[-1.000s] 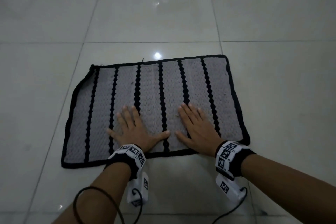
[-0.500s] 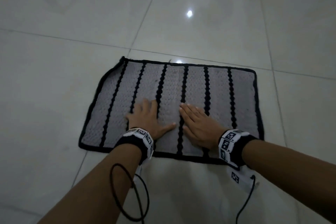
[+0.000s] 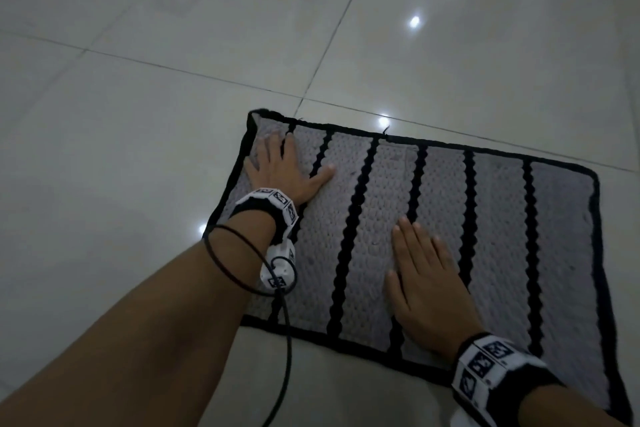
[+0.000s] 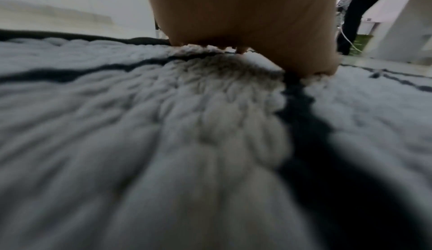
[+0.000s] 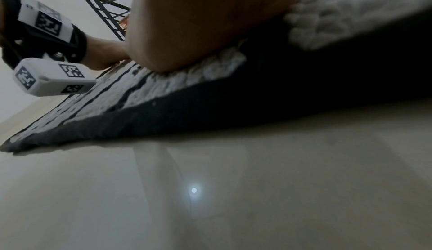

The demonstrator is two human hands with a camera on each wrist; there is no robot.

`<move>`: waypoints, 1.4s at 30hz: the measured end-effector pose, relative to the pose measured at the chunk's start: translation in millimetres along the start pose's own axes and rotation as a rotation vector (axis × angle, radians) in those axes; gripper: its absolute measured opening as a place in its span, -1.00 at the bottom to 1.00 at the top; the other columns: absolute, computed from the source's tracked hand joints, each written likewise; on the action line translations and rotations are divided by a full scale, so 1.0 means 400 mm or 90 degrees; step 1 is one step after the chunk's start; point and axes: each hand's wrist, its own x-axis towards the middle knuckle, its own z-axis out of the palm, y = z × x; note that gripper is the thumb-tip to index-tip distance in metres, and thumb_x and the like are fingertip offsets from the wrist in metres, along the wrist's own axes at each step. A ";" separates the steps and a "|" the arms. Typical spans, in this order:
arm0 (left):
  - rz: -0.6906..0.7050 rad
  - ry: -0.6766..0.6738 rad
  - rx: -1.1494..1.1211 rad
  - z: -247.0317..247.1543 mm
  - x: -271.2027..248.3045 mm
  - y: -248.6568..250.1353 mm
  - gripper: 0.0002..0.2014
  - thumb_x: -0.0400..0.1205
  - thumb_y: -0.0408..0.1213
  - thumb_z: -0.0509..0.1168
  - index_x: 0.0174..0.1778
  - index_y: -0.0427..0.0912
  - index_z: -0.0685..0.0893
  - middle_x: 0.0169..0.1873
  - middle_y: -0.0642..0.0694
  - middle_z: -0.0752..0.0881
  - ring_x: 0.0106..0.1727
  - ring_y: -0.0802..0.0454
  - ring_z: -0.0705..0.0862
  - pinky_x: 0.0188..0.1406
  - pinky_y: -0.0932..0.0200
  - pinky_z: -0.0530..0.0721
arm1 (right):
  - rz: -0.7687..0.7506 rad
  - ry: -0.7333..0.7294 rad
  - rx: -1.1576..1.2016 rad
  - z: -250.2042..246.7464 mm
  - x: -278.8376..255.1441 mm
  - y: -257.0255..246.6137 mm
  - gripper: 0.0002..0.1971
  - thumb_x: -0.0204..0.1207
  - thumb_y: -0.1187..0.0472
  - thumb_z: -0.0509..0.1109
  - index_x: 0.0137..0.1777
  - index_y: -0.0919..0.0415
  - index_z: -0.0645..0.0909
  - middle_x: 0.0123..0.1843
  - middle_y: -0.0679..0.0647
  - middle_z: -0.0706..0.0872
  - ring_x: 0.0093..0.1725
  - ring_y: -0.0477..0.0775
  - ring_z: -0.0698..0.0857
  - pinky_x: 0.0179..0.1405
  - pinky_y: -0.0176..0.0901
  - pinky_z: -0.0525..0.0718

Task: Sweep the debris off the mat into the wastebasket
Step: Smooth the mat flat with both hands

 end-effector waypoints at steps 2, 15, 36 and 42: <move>0.020 -0.033 0.012 0.008 0.024 0.003 0.14 0.34 0.71 -0.10 0.75 0.11 -0.17 0.74 -0.05 -0.21 0.73 -0.18 -0.24 0.61 -0.42 -0.23 | 0.004 -0.007 0.002 -0.004 0.004 0.001 -0.35 0.70 -0.04 -0.11 0.72 0.22 -0.08 0.76 0.10 -0.09 0.74 0.04 -0.08 0.69 0.14 -0.05; 0.088 -0.093 0.060 -0.003 0.081 0.126 0.21 0.24 0.76 -0.08 0.72 0.19 -0.30 0.73 -0.05 -0.29 0.73 -0.25 -0.25 0.58 -0.47 -0.20 | 0.072 -0.003 0.010 -0.023 -0.026 0.065 -0.35 0.68 -0.03 -0.11 0.73 0.19 -0.06 0.77 0.06 -0.08 0.74 0.02 -0.08 0.70 0.12 -0.04; 0.200 -0.131 0.133 -0.028 0.137 0.114 0.25 0.20 0.79 -0.12 0.72 0.18 -0.30 0.72 -0.11 -0.34 0.71 -0.32 -0.29 0.65 -0.32 -0.27 | 0.075 0.004 0.007 -0.032 -0.035 0.081 -0.35 0.67 -0.01 -0.11 0.72 0.22 -0.05 0.76 0.08 -0.08 0.74 0.02 -0.06 0.69 0.13 -0.02; 0.214 -0.138 0.100 -0.029 0.135 0.086 0.16 0.17 0.80 -0.11 0.67 0.39 -0.28 0.72 0.05 -0.32 0.71 -0.25 -0.31 0.65 -0.31 -0.30 | 0.074 -0.008 -0.001 -0.029 -0.035 0.080 -0.34 0.67 -0.01 -0.10 0.73 0.21 -0.09 0.77 0.08 -0.11 0.74 0.02 -0.11 0.71 0.13 -0.08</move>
